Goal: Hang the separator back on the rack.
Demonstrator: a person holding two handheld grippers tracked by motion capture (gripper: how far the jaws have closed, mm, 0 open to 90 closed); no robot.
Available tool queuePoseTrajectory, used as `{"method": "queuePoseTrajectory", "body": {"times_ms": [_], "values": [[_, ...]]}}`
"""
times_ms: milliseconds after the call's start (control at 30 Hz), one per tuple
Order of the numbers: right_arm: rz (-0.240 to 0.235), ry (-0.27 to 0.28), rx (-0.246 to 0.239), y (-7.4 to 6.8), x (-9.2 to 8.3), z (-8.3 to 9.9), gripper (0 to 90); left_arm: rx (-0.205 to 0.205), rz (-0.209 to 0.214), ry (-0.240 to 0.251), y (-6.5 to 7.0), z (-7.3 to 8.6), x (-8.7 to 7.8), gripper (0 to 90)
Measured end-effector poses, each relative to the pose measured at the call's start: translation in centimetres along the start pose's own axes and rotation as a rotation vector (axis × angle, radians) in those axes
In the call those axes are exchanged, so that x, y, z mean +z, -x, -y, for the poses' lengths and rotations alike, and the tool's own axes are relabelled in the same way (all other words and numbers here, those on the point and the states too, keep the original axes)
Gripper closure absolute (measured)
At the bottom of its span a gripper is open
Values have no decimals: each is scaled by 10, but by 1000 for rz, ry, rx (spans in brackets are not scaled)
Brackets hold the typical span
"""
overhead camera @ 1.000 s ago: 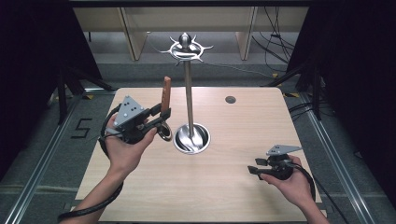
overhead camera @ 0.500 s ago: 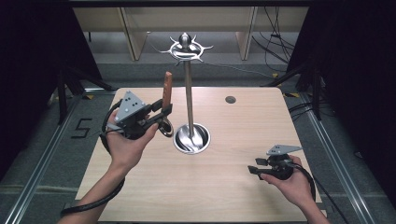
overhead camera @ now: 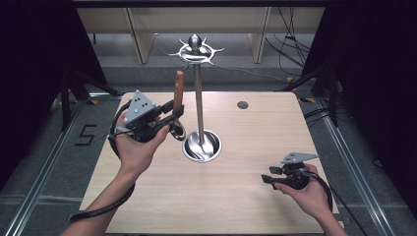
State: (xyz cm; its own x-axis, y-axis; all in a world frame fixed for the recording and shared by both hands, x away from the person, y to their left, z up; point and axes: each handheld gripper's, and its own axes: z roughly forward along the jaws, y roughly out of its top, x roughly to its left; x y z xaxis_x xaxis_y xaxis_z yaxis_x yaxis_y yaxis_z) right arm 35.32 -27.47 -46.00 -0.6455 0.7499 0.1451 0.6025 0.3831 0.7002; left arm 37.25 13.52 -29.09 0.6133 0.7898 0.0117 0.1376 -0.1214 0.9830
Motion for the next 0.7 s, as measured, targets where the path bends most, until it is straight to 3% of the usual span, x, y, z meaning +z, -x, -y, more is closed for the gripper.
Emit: {"method": "queuePoseTrajectory", "body": {"times_ms": [67,167,200,700], "values": [[1,0,0,0,0,0,509,-13,0,-3,1,-1,0,679],[2,0,1,0,0,0,509,17,-6,13,-2,-3,2,679],[2,-1,2,0,0,0,509,1,-7,5,0,-3,3,679],[-3,-1,5,-1,-1,0,509,-3,-26,4,1,-7,7,679]]}}
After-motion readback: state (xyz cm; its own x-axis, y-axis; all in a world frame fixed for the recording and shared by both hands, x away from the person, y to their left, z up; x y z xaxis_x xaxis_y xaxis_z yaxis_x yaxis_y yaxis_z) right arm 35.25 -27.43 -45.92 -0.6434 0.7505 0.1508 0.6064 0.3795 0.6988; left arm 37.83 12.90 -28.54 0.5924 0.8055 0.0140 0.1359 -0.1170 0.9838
